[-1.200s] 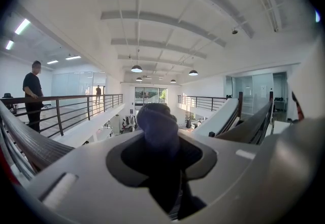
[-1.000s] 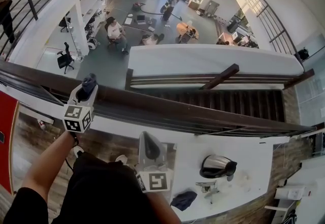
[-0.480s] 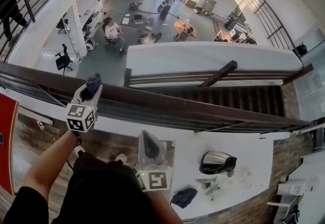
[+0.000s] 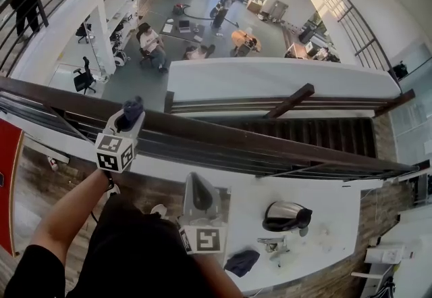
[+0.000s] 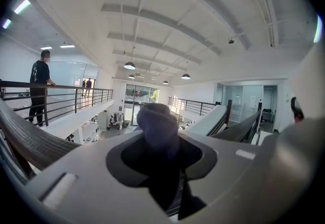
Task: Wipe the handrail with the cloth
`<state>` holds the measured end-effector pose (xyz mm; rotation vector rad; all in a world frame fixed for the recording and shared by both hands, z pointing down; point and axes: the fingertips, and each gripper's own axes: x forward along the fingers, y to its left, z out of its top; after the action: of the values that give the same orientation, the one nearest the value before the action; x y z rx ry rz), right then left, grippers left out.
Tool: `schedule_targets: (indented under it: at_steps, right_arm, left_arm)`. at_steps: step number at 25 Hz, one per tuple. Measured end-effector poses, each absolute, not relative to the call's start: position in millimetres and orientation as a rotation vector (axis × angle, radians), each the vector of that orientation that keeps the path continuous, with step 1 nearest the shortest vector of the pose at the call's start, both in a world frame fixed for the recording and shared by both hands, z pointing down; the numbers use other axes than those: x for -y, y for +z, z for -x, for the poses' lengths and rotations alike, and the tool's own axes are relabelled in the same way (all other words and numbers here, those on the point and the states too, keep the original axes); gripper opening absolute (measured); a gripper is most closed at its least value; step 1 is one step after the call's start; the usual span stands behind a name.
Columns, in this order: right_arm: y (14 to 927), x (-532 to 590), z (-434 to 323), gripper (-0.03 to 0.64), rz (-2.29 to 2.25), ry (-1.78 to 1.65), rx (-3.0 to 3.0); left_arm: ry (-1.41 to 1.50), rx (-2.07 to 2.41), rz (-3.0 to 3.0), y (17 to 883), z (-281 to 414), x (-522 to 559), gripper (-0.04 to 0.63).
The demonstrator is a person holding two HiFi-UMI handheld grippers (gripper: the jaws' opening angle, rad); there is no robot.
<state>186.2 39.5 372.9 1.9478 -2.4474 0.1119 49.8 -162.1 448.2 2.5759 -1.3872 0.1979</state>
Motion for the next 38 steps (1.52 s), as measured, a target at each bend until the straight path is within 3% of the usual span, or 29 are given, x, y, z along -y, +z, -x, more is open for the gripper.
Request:
schedule_targets:
  at_steps: [16, 25, 32, 38]
  right_arm:
    - [376.3, -43.6, -191.3, 0.002, -1.960, 0.125, 2.428]
    - [377.0, -50.1, -156.3, 0.002, -1.824, 0.122, 2.474]
    - [368.4, -52.0, -154.3, 0.002, -1.840, 0.063, 2.451]
    - [360.9, -39.0, -142.6, 0.002, -1.804, 0.039, 2.482]
  left_arm:
    - [0.127, 1.353, -2.569, 446.4, -66.5, 158.2, 0.114]
    - [0.100, 1.285, -2.659, 442.7, -96.4, 130.8, 0.114]
    - [-0.017, 1.372, -2.583, 438.2, -65.6, 121.2, 0.114]
    - [-0.035, 1.571, -2.476, 440.3, 15.0, 116.0, 0.114]
